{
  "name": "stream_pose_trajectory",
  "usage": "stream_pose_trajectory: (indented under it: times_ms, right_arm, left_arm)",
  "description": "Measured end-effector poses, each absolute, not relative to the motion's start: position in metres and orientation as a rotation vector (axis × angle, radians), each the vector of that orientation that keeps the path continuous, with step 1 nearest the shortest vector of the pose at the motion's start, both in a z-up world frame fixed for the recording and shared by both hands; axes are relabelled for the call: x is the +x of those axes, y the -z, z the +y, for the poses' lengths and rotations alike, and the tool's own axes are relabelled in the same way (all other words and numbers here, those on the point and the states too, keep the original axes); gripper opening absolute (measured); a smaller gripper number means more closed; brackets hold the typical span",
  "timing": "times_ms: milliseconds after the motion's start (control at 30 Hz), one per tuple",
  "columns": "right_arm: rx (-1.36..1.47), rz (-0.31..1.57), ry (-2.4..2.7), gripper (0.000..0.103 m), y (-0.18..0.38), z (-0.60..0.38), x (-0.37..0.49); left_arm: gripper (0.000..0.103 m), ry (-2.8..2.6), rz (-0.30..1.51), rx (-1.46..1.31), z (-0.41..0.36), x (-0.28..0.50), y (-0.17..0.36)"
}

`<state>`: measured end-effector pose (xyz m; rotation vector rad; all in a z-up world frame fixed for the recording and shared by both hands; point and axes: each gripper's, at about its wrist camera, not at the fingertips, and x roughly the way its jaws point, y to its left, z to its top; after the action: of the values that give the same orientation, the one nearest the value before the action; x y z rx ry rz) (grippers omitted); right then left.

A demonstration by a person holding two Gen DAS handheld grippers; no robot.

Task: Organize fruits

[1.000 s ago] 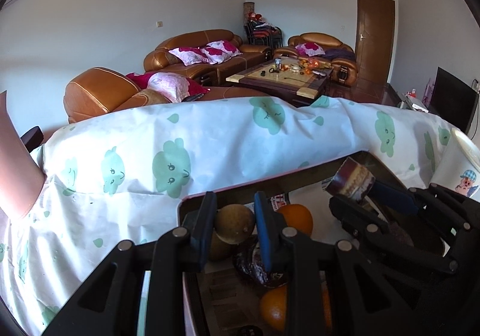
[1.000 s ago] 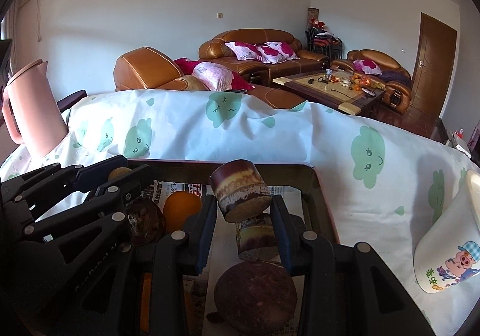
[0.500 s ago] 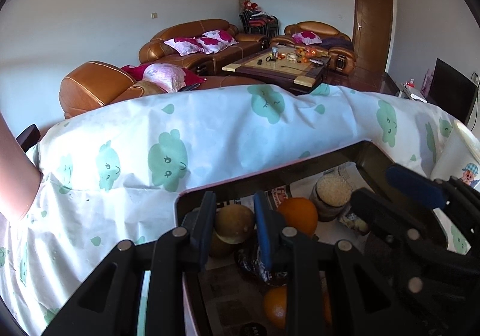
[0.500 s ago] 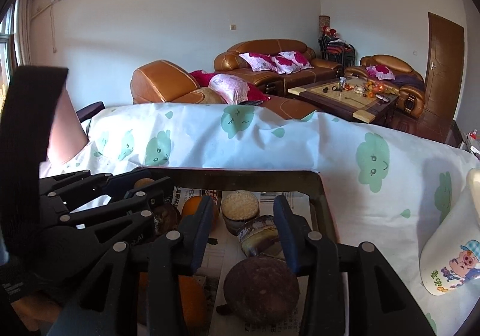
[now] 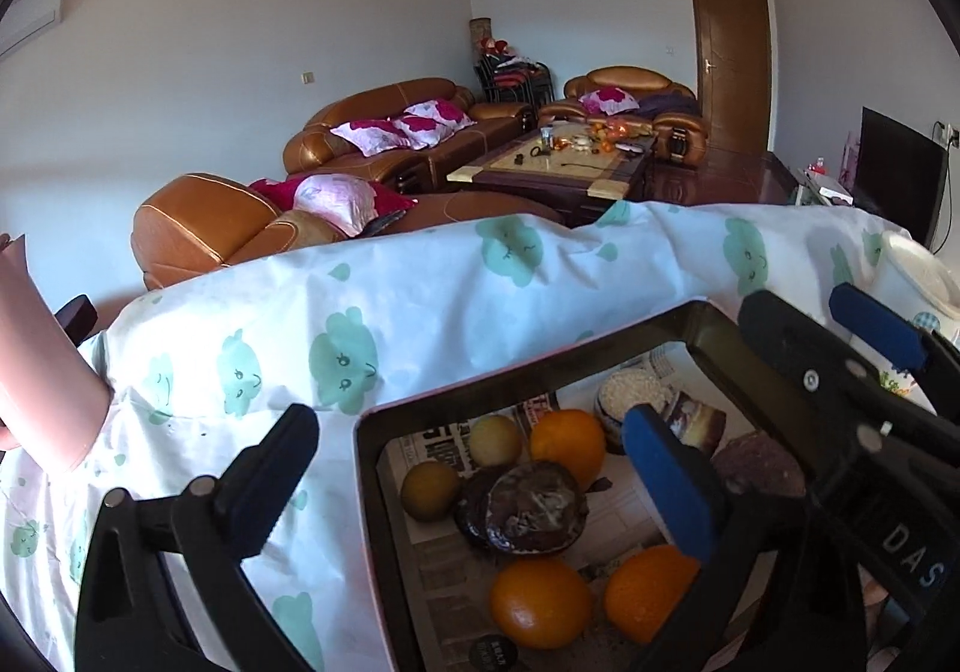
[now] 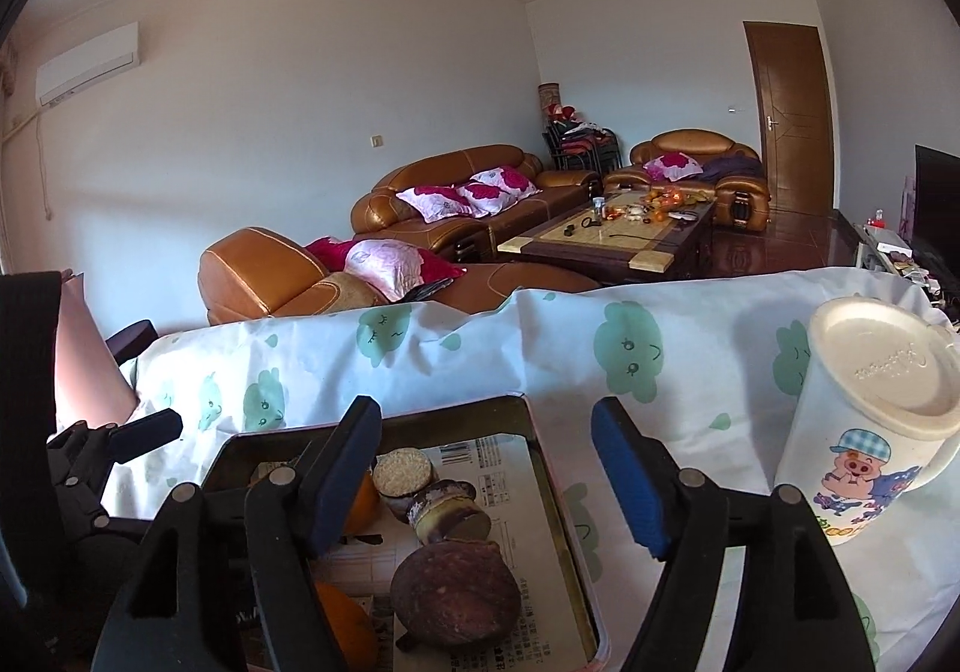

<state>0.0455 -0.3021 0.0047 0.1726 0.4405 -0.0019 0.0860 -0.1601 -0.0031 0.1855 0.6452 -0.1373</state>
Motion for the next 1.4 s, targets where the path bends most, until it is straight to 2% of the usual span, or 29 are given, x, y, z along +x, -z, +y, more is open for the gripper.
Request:
stream_pose_trajectory:
  times_ms: [200, 333, 833, 1400]
  right_arm:
    - [0.139, 0.412, 0.014, 0.075, -0.005, -0.296, 0.042]
    - [0.101, 0.389, 0.003, 0.084, -0.007, -0.288, 0.037]
    - [0.109, 0.302, 0.026, 0.085, -0.011, -0.277, -0.010]
    - [0.100, 0.223, 0.103, 0.086, -0.016, -0.269, -0.059]
  left_arm:
    - [0.103, 0.097, 0.611, 0.180, -0.154, 0.075, 0.004]
    - [0.103, 0.090, 0.603, 0.164, -0.152, 0.068, 0.010]
    - [0.103, 0.120, 0.412, 0.083, -0.128, 0.011, -0.003]
    - [0.103, 0.118, 0.362, 0.073, -0.113, -0.021, -0.007]
